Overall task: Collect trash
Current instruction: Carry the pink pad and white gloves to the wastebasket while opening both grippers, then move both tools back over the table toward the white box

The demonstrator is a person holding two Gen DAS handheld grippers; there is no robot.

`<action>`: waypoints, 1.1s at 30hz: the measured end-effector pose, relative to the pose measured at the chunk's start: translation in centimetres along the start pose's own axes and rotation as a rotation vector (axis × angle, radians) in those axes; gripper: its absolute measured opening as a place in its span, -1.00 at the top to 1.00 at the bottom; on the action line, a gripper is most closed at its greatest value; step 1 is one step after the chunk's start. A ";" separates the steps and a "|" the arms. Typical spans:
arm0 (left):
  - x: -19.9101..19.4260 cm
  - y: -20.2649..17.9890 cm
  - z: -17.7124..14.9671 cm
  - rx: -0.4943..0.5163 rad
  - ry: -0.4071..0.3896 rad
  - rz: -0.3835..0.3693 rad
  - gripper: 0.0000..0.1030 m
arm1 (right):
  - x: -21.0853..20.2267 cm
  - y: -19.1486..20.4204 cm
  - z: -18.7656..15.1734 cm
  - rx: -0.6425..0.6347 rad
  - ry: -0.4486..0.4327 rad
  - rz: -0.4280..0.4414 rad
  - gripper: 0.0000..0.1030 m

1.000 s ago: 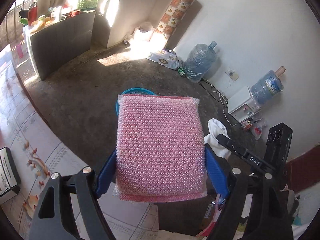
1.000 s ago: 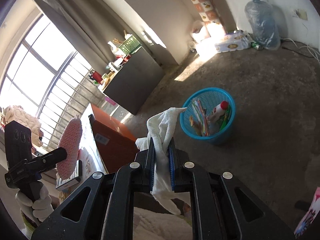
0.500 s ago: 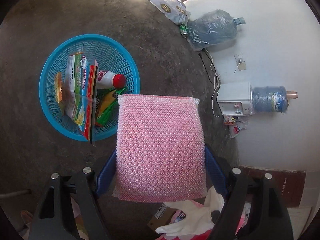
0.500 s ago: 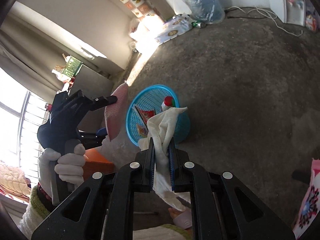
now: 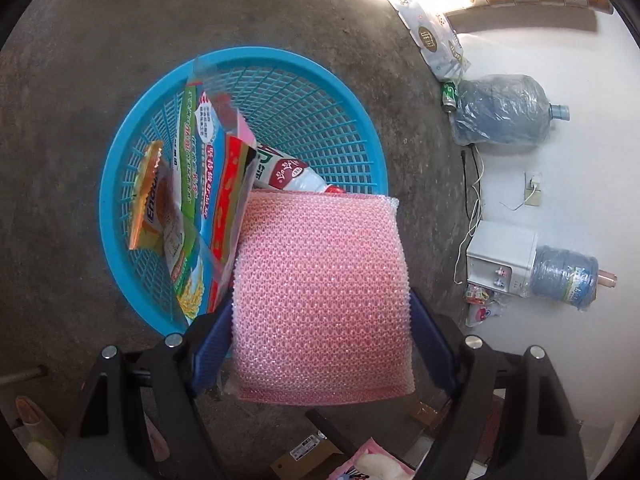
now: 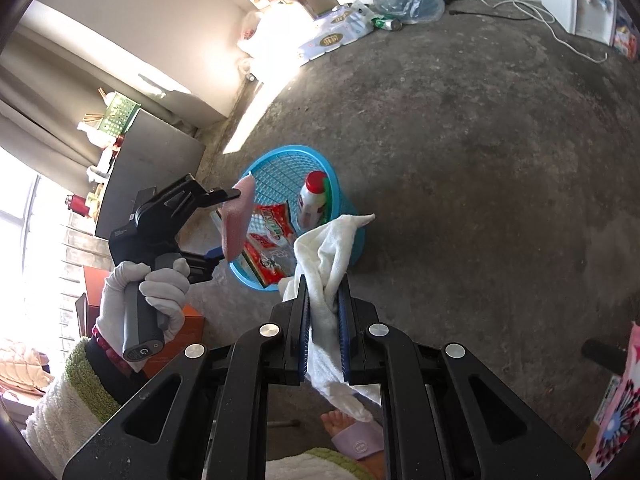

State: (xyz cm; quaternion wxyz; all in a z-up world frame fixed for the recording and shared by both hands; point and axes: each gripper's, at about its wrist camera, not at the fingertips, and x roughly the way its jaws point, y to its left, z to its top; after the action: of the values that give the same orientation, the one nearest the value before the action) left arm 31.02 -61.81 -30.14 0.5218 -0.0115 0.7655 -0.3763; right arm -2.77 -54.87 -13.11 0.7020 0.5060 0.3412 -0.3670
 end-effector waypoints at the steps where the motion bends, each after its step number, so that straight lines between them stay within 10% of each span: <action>1: -0.5 0.3 0.1 -0.009 -0.016 0.011 -0.54 | 0.4 0.4 0.3 -0.004 -0.005 0.005 0.79; 8: -2.4 0.7 0.8 -0.009 -0.074 0.109 -0.58 | 6.5 5.4 3.8 -0.059 -0.033 0.060 0.69; 15: -3.7 0.0 0.5 0.040 -0.101 0.096 -0.63 | 12.7 6.6 5.2 -0.060 0.041 0.039 0.18; 33: -12.6 -6.4 -5.3 0.194 -0.177 -0.123 -0.66 | 1.6 3.8 1.2 -0.066 -0.073 0.070 0.01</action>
State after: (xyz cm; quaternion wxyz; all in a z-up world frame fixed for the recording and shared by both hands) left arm 30.11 -58.21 -15.52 0.5618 -0.0410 0.6743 -0.4775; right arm 1.38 -55.46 -12.41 0.7427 0.4804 0.3094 -0.3492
